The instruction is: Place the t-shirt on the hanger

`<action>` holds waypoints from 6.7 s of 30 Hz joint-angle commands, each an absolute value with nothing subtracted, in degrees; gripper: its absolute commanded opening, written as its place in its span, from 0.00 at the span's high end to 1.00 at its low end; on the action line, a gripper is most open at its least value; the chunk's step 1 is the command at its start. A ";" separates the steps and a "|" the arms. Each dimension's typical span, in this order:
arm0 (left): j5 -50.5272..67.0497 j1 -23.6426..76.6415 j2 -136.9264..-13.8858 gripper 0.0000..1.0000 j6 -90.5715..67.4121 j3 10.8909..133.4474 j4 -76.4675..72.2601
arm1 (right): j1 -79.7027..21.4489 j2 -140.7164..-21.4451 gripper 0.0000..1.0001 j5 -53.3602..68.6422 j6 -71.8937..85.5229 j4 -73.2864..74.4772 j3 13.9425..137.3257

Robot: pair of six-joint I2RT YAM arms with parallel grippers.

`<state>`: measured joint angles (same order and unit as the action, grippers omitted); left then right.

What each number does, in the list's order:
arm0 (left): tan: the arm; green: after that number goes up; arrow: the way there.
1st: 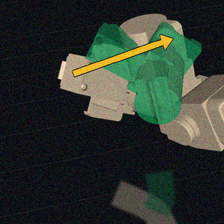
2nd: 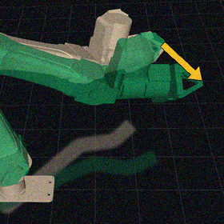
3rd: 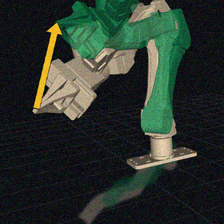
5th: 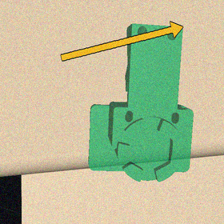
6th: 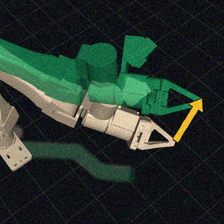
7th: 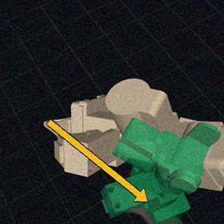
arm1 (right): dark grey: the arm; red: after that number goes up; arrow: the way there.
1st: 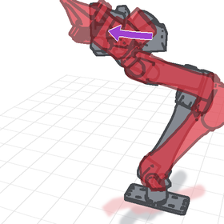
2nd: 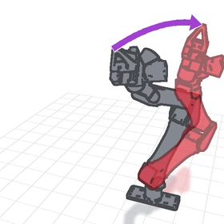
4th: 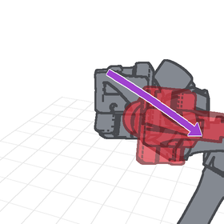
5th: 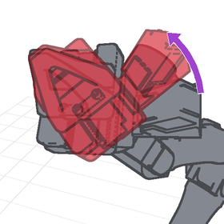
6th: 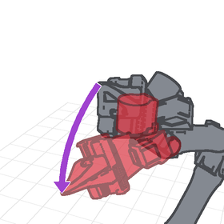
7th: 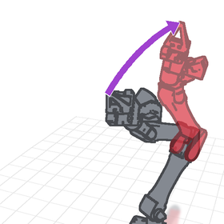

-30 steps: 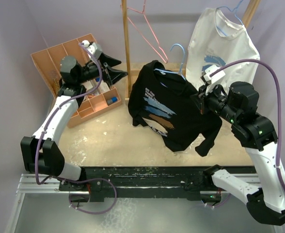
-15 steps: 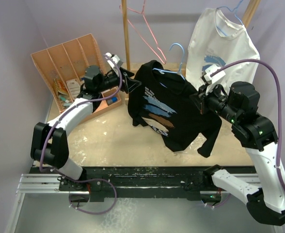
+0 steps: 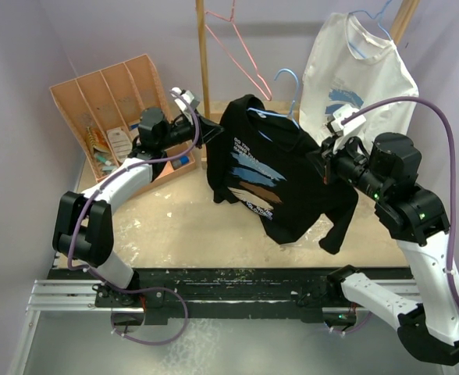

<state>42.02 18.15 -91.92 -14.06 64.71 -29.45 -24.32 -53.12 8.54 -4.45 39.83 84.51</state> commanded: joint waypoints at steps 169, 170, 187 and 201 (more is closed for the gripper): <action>35.80 30.63 -83.21 0.35 -38.40 81.37 -1.23 | -24.26 -35.30 1.00 2.48 -9.24 11.06 56.34; 36.97 30.59 -82.46 0.35 -36.67 82.02 0.08 | -24.26 -35.47 1.00 2.74 -9.16 10.93 56.41; 40.85 17.31 -78.76 0.33 -4.75 81.78 8.87 | -24.24 -36.79 1.00 10.99 -11.06 15.38 61.53; 41.49 15.88 -86.61 0.39 -14.46 72.25 -9.88 | -24.26 -37.24 1.00 10.73 -10.81 16.70 62.62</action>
